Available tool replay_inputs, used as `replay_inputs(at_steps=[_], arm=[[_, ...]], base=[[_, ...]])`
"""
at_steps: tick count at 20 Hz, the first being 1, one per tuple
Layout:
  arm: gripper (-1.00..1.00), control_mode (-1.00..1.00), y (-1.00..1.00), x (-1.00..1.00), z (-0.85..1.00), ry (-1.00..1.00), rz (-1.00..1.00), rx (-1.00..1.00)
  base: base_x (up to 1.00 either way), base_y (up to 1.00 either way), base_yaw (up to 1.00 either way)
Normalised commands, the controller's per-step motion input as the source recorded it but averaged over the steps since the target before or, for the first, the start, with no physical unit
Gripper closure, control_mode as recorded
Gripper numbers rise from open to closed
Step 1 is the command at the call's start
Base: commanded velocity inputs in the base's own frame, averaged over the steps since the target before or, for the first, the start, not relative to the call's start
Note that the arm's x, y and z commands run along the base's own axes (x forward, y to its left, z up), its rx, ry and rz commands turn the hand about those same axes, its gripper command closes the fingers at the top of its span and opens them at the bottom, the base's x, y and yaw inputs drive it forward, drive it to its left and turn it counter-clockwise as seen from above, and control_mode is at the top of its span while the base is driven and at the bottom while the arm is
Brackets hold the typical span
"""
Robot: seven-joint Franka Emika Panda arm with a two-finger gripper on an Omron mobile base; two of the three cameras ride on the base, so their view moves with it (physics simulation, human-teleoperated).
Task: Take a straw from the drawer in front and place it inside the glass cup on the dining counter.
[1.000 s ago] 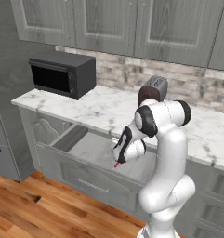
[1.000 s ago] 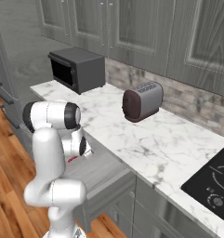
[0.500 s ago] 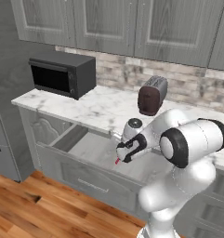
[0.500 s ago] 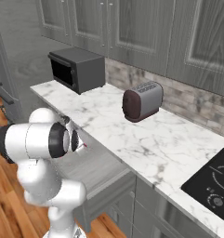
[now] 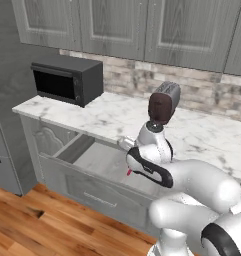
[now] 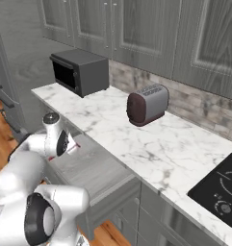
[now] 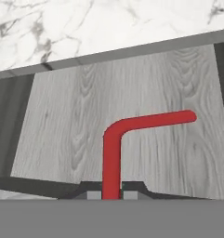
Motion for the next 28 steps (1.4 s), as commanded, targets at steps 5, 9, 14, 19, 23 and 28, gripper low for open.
replay_inputs(at_steps=[5,9,14,19,23,28], arm=[[1.0,-1.0,0.14,-0.38,1.0,0.12,0.11,0.0],[1.0,-1.0,0.24,-0.2,1.0,0.06,0.15,0.0],[1.0,-1.0,0.13,-0.03,1.0,0.0,0.19,-0.01],[1.0,-1.0,0.0,-0.24,0.86,-0.03,0.2,-0.06],[1.0,-1.0,0.0,-0.54,0.56,-0.07,0.18,-0.1],[1.0,-1.0,0.0,-0.61,0.18,-0.09,0.04,-0.06]], base=[[0.0,0.0,0.0],[0.0,0.0,0.0],[0.0,0.0,0.0],[0.0,0.0,0.0],[0.0,0.0,0.0],[0.0,0.0,0.0]])
